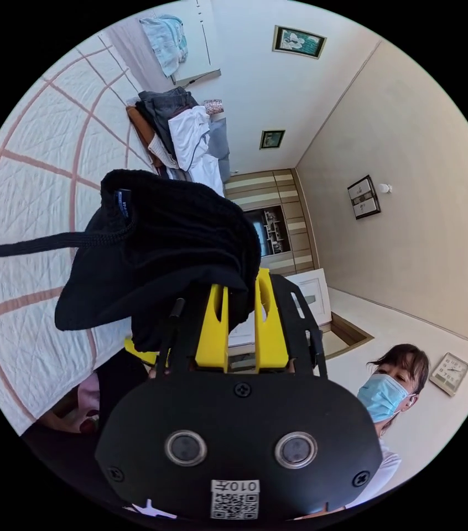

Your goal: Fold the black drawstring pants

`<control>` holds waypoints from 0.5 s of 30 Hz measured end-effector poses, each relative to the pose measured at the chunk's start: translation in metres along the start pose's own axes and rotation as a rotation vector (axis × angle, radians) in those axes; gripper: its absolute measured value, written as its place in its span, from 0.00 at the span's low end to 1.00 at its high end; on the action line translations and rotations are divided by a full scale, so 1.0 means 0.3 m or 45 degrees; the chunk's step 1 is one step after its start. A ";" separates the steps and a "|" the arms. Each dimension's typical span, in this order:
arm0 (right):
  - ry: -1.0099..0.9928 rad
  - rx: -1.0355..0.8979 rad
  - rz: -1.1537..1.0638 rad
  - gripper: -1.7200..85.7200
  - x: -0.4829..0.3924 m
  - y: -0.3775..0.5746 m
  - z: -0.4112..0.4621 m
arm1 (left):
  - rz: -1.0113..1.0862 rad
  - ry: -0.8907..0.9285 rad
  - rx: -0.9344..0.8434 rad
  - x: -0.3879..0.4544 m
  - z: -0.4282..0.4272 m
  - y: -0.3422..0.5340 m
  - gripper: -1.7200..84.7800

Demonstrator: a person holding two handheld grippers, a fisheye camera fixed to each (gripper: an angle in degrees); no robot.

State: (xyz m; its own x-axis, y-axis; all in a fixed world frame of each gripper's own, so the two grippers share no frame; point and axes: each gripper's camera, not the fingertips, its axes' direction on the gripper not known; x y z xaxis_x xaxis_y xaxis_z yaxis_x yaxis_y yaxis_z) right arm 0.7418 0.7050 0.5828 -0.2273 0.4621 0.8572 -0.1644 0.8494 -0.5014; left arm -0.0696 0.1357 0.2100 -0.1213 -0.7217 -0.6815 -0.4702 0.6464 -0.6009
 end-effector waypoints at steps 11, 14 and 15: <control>-0.365 0.206 -0.052 0.23 0.004 -0.086 0.002 | 0.102 0.054 -0.071 0.165 0.074 0.047 0.14; -0.357 0.151 -0.090 0.23 -0.021 -0.080 0.001 | 0.095 0.053 -0.032 0.172 0.020 0.069 0.14; -0.373 0.164 -0.079 0.23 -0.017 -0.078 0.000 | 0.095 0.051 -0.019 0.177 -0.003 0.079 0.14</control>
State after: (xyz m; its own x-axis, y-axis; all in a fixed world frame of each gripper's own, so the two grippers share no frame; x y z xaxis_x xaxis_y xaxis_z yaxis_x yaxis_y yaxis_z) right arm 0.7469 0.6827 0.5902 -0.4768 0.3014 0.8257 -0.3025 0.8257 -0.4761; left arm -0.0879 0.1125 0.1601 -0.1914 -0.6810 -0.7068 -0.4713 0.6954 -0.5424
